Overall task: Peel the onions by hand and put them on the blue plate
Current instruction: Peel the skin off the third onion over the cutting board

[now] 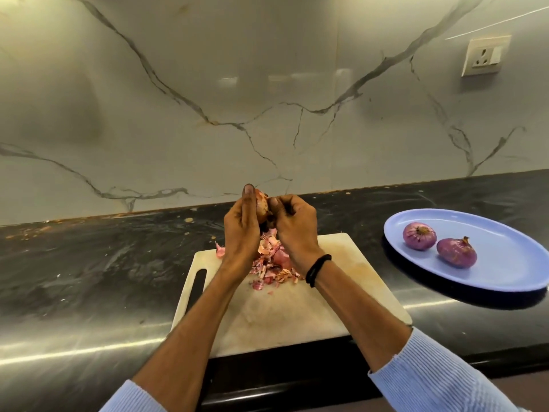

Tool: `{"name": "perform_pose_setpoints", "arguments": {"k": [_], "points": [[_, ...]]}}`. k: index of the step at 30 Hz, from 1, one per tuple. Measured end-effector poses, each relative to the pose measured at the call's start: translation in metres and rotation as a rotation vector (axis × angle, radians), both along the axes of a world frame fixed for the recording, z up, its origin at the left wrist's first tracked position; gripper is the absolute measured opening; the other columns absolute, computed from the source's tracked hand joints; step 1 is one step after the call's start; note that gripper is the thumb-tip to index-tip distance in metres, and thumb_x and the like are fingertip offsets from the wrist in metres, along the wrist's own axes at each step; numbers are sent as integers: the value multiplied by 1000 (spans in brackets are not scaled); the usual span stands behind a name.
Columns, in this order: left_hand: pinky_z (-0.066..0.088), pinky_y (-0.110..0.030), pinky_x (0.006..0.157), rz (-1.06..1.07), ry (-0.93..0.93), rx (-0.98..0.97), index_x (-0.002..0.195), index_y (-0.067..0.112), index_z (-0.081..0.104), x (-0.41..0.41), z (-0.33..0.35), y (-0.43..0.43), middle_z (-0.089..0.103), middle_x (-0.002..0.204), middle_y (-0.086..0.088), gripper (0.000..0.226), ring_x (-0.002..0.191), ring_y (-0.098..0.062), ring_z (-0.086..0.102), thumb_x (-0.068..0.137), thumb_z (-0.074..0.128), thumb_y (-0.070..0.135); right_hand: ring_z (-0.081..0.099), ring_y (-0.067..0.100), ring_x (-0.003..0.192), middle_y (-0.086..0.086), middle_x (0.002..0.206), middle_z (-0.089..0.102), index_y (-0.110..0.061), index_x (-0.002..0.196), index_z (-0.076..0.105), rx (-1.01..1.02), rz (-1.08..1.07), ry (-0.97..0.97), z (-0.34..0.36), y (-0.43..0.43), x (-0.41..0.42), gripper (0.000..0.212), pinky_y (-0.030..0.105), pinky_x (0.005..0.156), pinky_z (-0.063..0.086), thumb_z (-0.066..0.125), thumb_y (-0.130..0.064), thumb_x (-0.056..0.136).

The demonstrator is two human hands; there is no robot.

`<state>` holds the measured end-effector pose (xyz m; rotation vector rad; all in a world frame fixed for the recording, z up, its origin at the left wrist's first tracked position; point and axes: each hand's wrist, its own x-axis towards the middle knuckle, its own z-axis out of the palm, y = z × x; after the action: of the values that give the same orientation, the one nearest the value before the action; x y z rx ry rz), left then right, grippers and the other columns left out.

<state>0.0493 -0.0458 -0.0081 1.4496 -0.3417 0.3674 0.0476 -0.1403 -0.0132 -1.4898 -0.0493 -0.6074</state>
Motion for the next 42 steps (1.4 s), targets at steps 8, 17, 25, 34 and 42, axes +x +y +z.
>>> {"name": "perform_pose_setpoints", "arguments": {"k": [8, 17, 25, 34, 42], "points": [[58, -34, 69, -58, -36, 52, 88, 10, 65, 1, -2, 9, 63, 72, -3, 47, 71, -19, 63, 106, 36, 43, 69, 20, 102, 7, 107, 71, -12, 113, 67, 64, 166, -71, 5, -2, 0, 26, 40, 87, 59, 60, -31, 97], [57, -22, 66, -55, 199, -137, 97, 10, 66, 2, -4, 11, 74, 79, -3, 44, 73, -11, 71, 102, 42, 47, 70, 26, 92, 8, 94, 73, -14, 98, 72, 76, 35, 32, 4, -4, 5, 22, 42, 76, 61, 56, -29, 101], [60, -40, 88, -99, 465, -448, 107, 5, 61, -2, 9, 14, 70, 109, -22, 54, 94, -29, 74, 95, 48, 56, 50, 12, 110, 5, 124, 48, -16, 131, 60, -484, -167, -142, -1, -8, 2, 41, 5, 90, 43, 68, -8, 91], [59, -30, 70, -82, 431, -523, 104, -1, 62, 2, 6, 23, 73, 88, -15, 65, 56, -11, 65, 91, 47, 61, 51, 10, 100, 9, 112, 56, -6, 117, 65, -791, -101, -356, -12, 0, 2, 29, 7, 88, 43, 70, -5, 88], [58, -40, 88, -62, 285, -203, 105, -8, 64, 1, -4, 20, 72, 100, -25, 77, 100, -31, 72, 95, 39, 64, 54, 12, 83, 0, 92, 59, -9, 98, 58, -702, -155, -398, -11, -2, 2, 17, 13, 72, 45, 64, -25, 97]]}}
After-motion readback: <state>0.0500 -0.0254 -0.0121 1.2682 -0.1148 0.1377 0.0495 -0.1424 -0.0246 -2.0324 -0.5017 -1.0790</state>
